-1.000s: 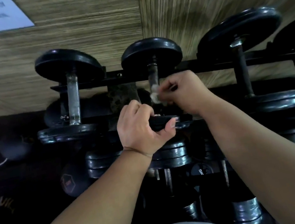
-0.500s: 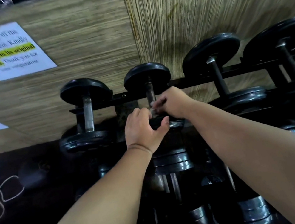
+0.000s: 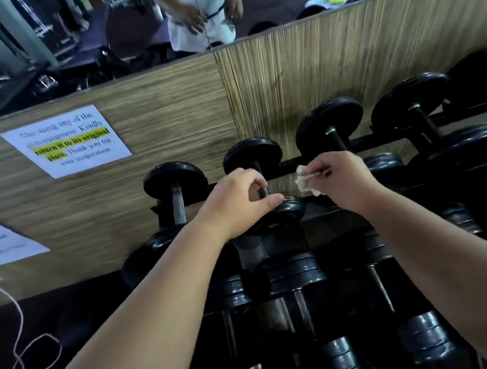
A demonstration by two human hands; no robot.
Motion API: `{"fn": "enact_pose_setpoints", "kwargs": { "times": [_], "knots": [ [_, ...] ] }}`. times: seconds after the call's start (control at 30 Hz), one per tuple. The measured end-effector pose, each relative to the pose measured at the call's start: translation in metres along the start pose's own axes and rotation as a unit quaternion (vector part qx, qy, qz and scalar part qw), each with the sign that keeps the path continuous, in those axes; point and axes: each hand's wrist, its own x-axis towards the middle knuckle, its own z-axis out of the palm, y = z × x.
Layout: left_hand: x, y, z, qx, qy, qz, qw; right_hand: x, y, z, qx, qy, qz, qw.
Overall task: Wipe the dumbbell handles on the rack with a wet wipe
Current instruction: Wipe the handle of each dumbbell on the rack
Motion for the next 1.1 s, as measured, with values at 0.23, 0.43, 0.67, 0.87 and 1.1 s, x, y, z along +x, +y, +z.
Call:
{"fn": "enact_pose_setpoints", "kwargs": {
  "times": [0.23,0.43,0.67,0.87,1.1],
  "knots": [
    [-0.062,0.03,-0.01,-0.04,-0.05,0.023,0.998,-0.098,-0.016,-0.028,-0.027,0.043,0.012,0.999],
    [-0.114,0.046,0.007,-0.054,-0.091,0.065,0.992,-0.201,-0.019,-0.033,-0.03,0.098,0.044,0.994],
    [-0.156,0.067,0.039,-0.092,-0.113,0.099,0.984,-0.287,-0.012,-0.056,-0.084,0.144,0.07,0.984],
    [-0.176,0.087,0.069,-0.115,-0.14,0.077,0.98,-0.316,0.0,-0.097,-0.105,0.178,0.075,0.976],
    [-0.157,0.142,0.089,-0.09,-0.109,0.069,0.988,-0.305,0.036,-0.145,-0.062,0.152,0.052,0.985]
  ]
}}
